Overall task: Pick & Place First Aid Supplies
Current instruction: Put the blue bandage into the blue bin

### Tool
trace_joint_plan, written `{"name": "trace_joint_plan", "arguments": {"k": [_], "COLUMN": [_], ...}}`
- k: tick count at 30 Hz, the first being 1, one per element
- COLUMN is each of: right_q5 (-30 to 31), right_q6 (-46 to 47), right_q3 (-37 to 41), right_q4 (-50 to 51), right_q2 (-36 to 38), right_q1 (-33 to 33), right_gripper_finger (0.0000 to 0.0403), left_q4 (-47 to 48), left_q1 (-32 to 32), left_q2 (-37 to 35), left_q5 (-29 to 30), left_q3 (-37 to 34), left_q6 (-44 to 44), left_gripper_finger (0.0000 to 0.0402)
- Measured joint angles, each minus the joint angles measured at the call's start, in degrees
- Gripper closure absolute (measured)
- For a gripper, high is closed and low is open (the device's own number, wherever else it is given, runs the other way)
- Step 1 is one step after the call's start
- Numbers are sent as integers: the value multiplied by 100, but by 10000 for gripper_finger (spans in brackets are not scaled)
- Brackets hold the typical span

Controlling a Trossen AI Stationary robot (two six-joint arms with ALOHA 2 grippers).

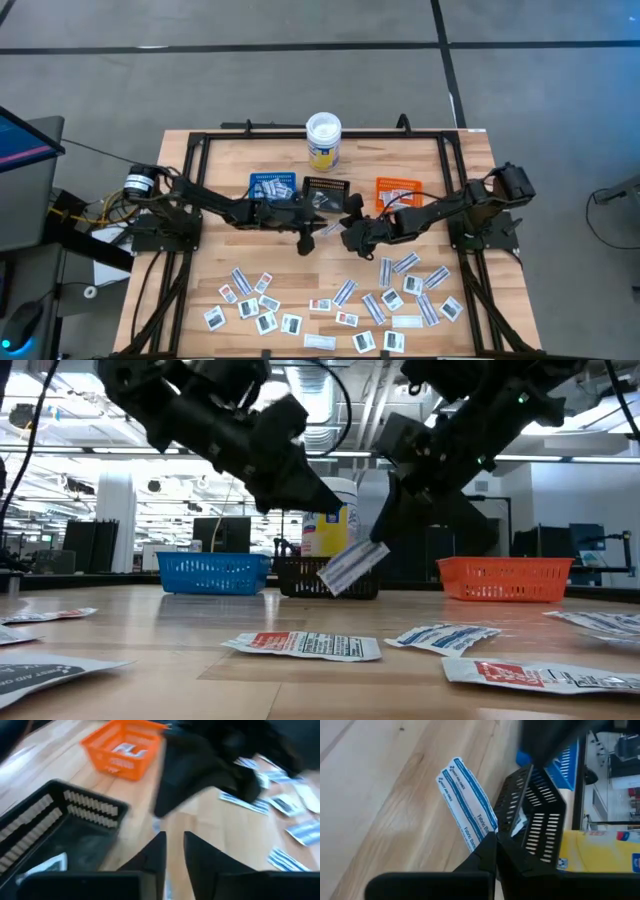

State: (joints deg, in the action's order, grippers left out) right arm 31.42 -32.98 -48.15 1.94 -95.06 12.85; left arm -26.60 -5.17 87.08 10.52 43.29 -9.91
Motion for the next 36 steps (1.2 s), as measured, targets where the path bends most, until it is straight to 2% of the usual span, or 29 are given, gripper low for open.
{"name": "trace_joint_plan", "arguments": {"k": [4,9,18,26,30,33,36], "right_q5": [13,50,197,208,210,209,205], "right_q6": [-8,-1,152,351,561,866,1176], "right_q3": [-1,-10,-10,-10,-10,-10,-10], "right_q4": [83,-43,-415,-511,-891,-1261,-1287], "right_q2": [-7,56,56,56,56,56,56], "right_q1": [25,23,10,-27,-29,-58,-107], "right_gripper_finger": [402,402,402,402,402,402,400], "left_q4": [-14,-77,-183,-197,-214,-308,-315], "left_q1": [225,310,301,300,300,300,302], "left_q2": [105,310,390,390,390,390,390], "left_q5": [-199,-270,-344,-342,-327,-145,-55], "left_q3": [0,2,2,2,2,2,2], "left_q6": [-400,-429,-450,-450,-293,-68,-55], "left_gripper_finger": [299,272,263,273,285,306,344]}}
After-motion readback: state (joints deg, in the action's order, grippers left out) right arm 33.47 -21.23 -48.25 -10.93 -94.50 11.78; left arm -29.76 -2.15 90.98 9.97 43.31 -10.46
